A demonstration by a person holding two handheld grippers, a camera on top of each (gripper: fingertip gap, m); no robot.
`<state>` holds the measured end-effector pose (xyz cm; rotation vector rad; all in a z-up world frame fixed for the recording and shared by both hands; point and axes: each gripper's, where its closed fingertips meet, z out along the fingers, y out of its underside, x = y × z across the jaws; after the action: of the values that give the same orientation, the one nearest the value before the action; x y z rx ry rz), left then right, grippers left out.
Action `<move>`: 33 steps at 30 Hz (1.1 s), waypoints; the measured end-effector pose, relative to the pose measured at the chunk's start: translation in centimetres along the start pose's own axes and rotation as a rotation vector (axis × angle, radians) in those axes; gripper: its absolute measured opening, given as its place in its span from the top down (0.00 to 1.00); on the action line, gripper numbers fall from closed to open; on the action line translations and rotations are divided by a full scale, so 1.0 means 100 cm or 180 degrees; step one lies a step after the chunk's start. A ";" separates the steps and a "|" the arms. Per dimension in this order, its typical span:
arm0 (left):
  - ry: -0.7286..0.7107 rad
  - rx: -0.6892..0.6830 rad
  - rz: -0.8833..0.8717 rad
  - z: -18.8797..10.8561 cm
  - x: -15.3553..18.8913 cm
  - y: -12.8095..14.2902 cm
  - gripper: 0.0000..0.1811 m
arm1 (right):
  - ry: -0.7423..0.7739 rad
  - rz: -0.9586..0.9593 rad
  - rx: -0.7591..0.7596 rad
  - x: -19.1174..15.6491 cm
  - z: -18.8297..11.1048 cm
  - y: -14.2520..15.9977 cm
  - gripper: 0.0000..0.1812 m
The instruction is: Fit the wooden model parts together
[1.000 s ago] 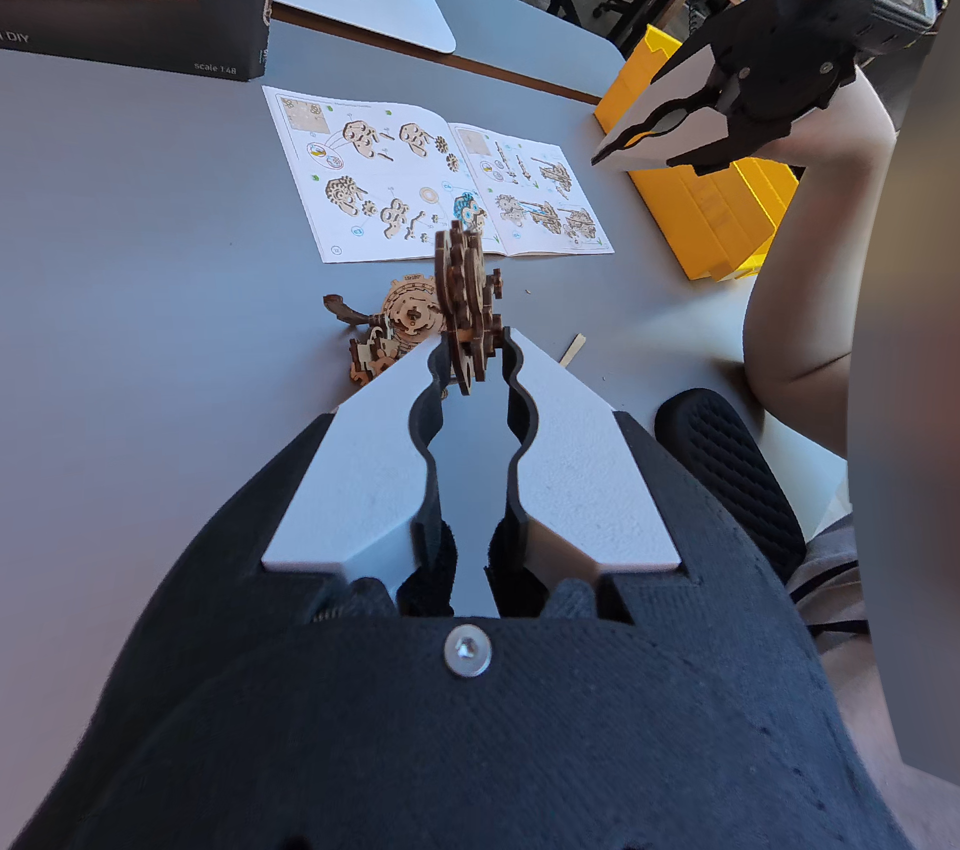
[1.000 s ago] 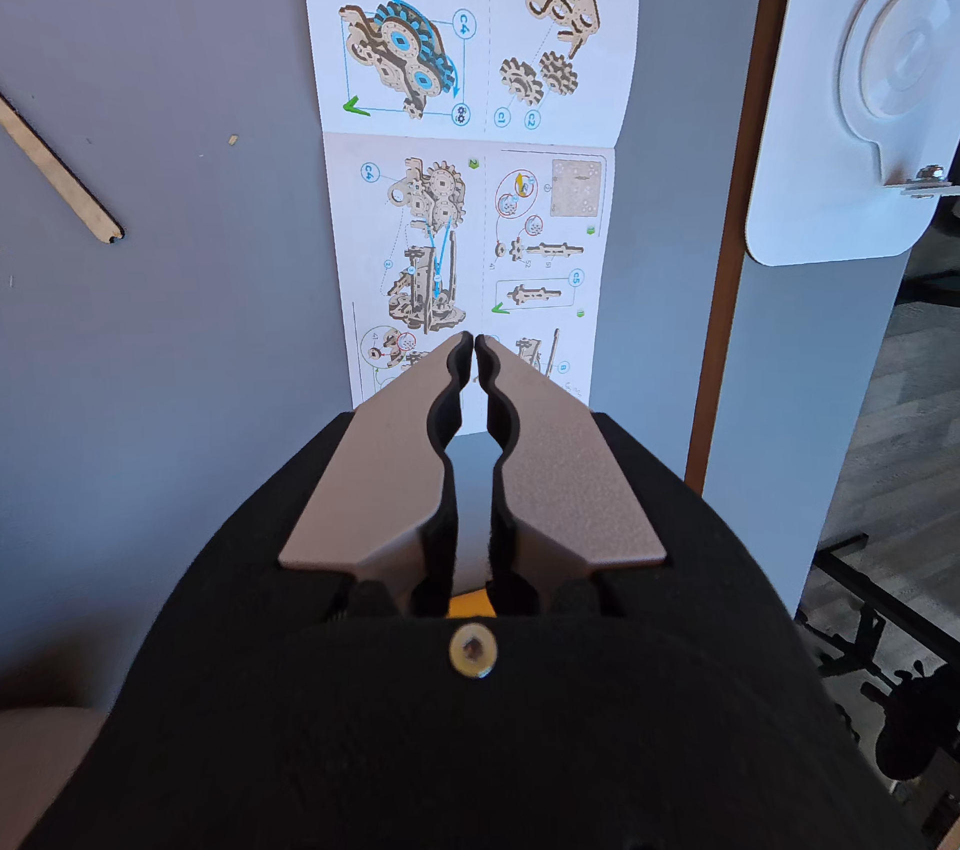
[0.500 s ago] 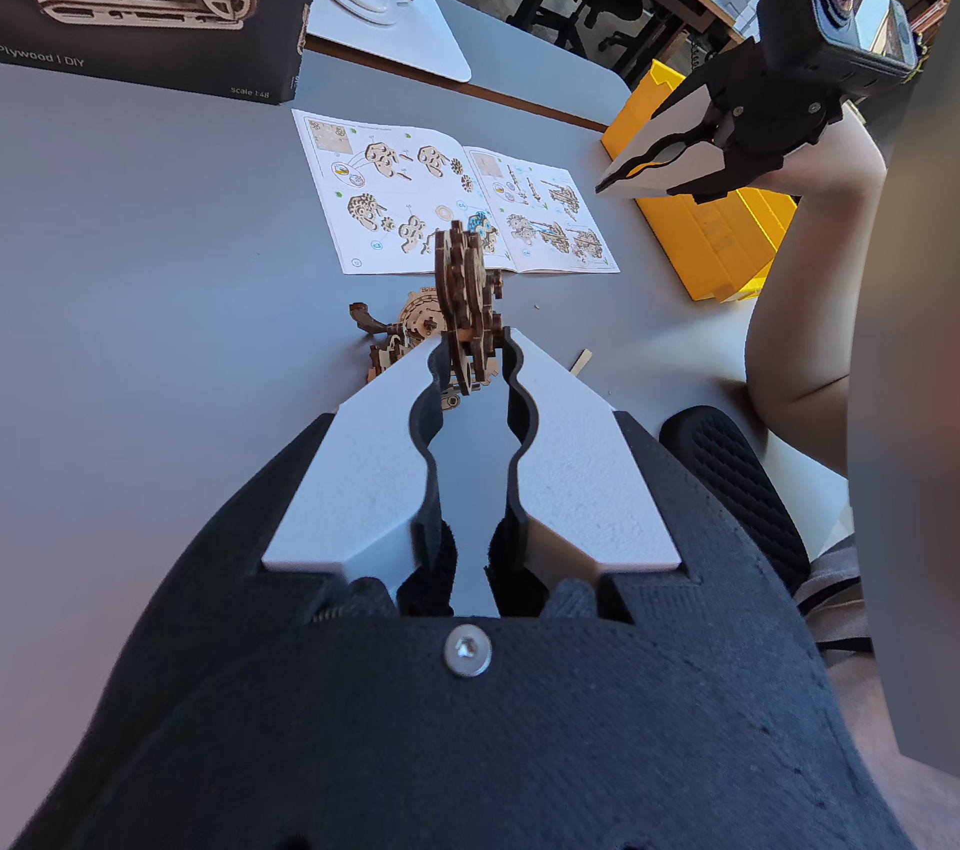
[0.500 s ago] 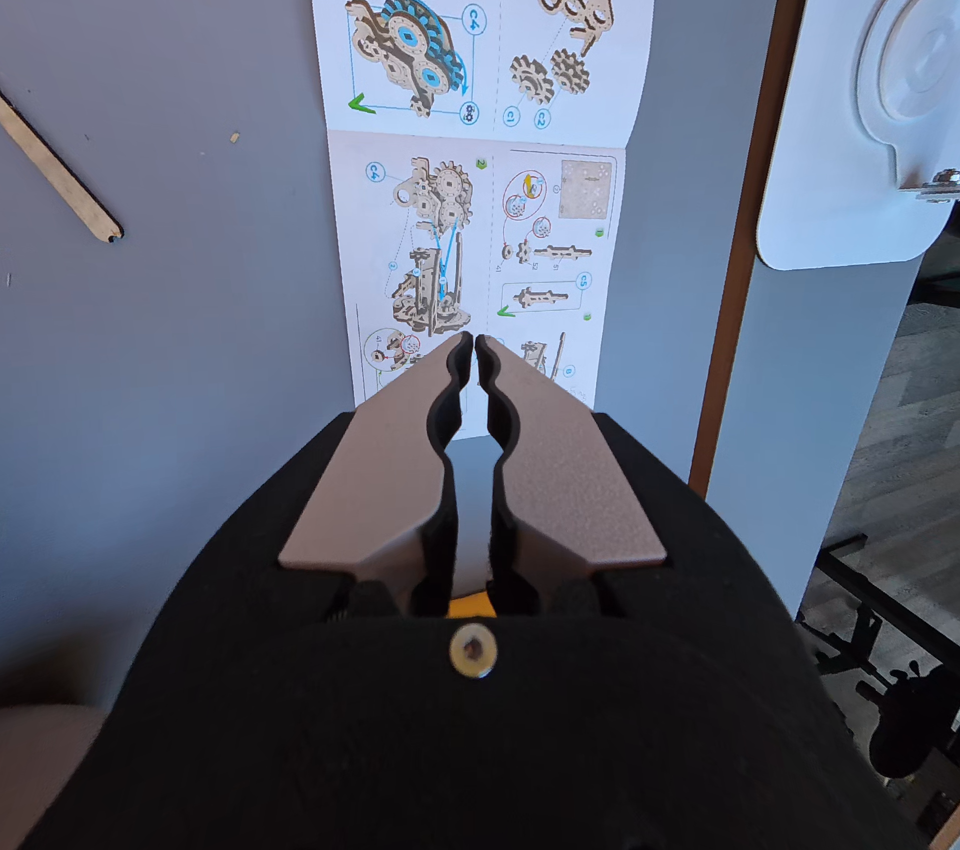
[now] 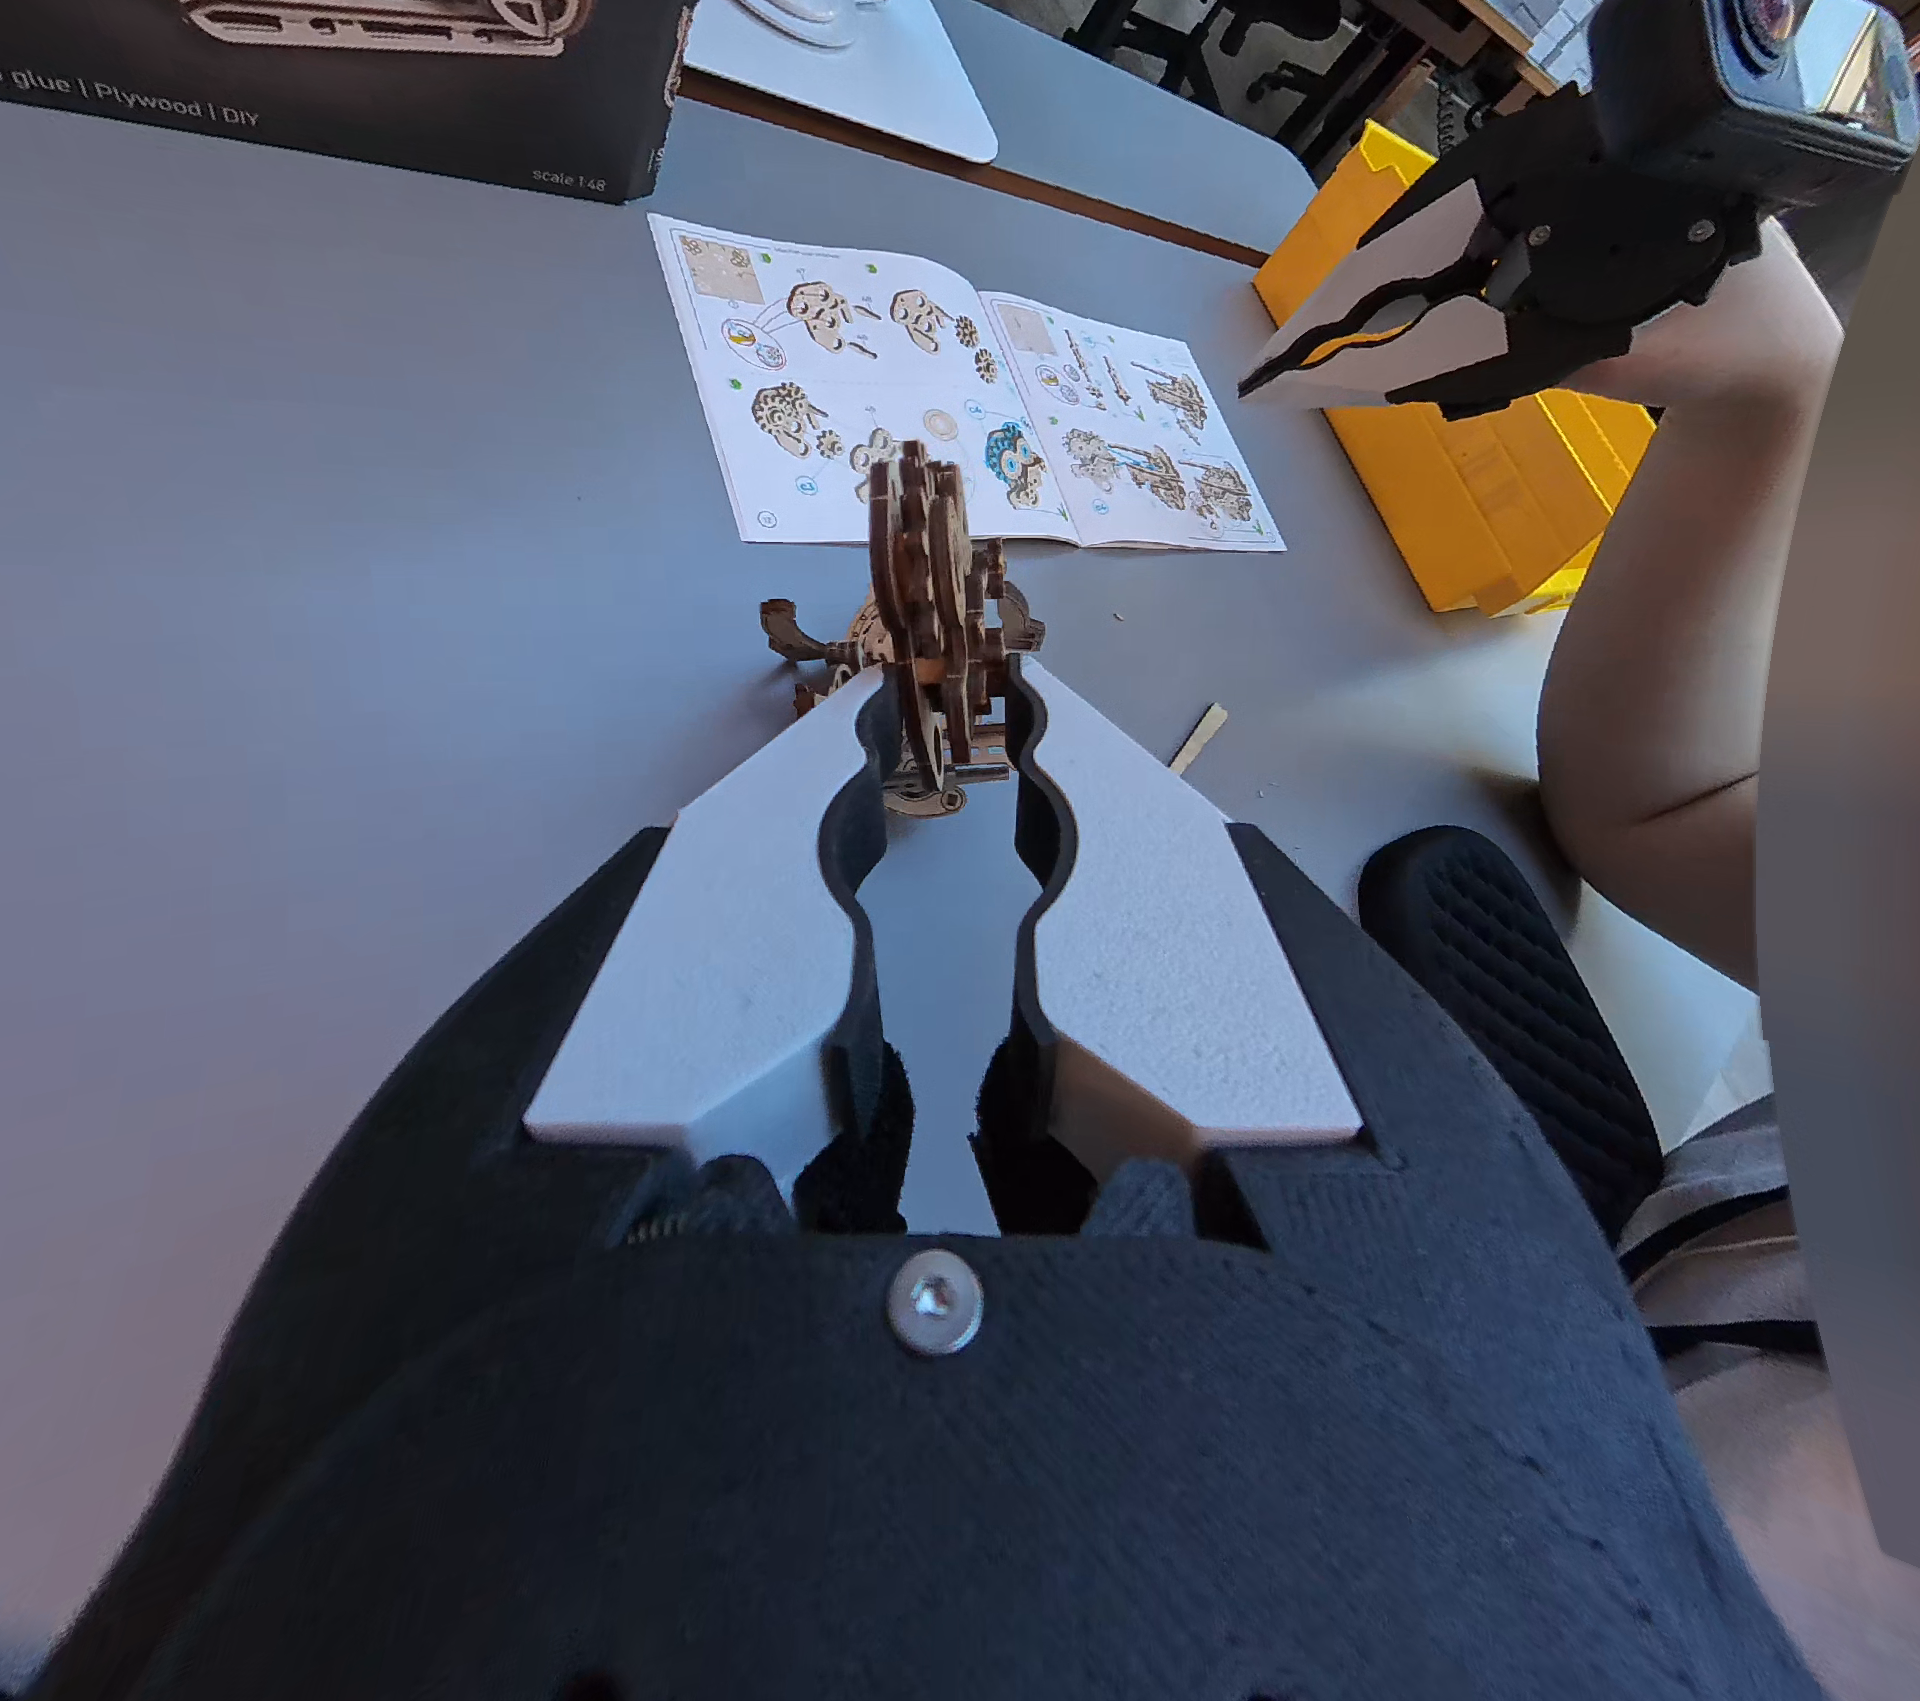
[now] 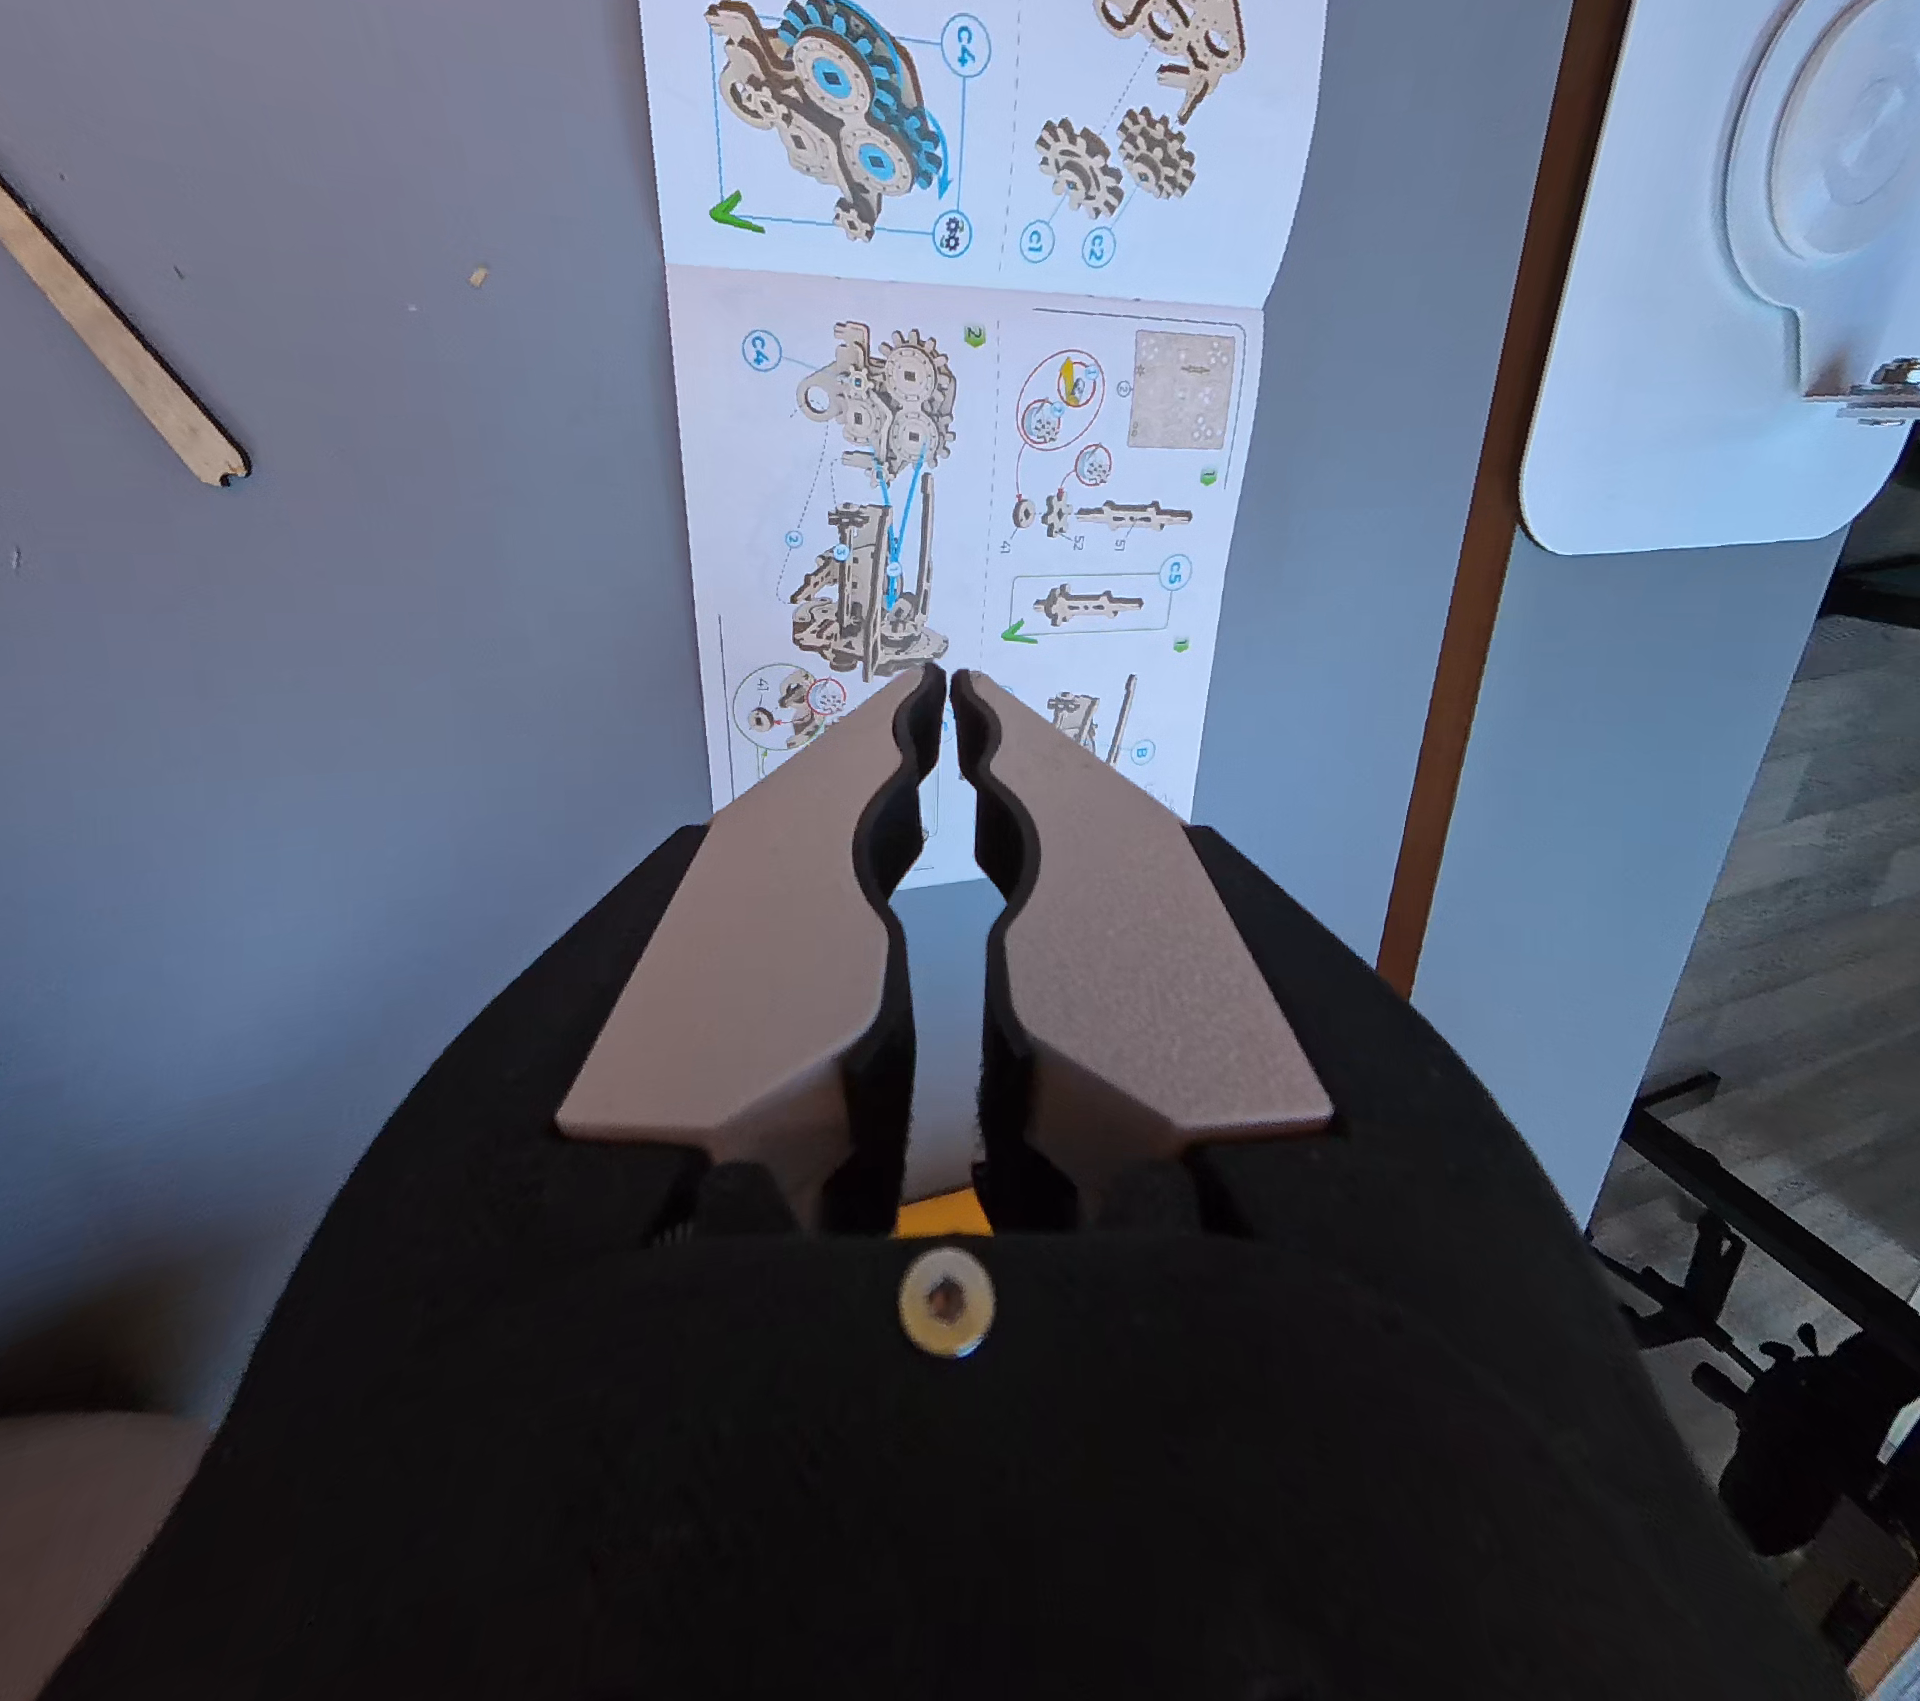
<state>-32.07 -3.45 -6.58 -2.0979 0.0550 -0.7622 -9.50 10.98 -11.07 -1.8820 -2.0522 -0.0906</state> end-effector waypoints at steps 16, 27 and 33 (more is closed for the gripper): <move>0.0025 -0.0163 -0.0214 0.013 -0.009 0.008 0.90 | -0.0031 -0.0124 -0.0012 -0.008 0.002 -0.007 1.00; 0.0132 -0.0434 -0.0278 0.026 -0.001 0.019 0.90 | -0.0045 -0.0170 -0.0008 -0.012 0.003 -0.009 1.00; 0.0150 -0.0540 -0.0241 0.031 0.002 0.023 0.90 | -0.0062 -0.0208 -0.0030 -0.014 0.006 -0.012 1.00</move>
<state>-29.73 -2.61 -9.53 -2.2531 0.0682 -0.8790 -10.68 9.65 -11.89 -1.8283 -2.1302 -0.0991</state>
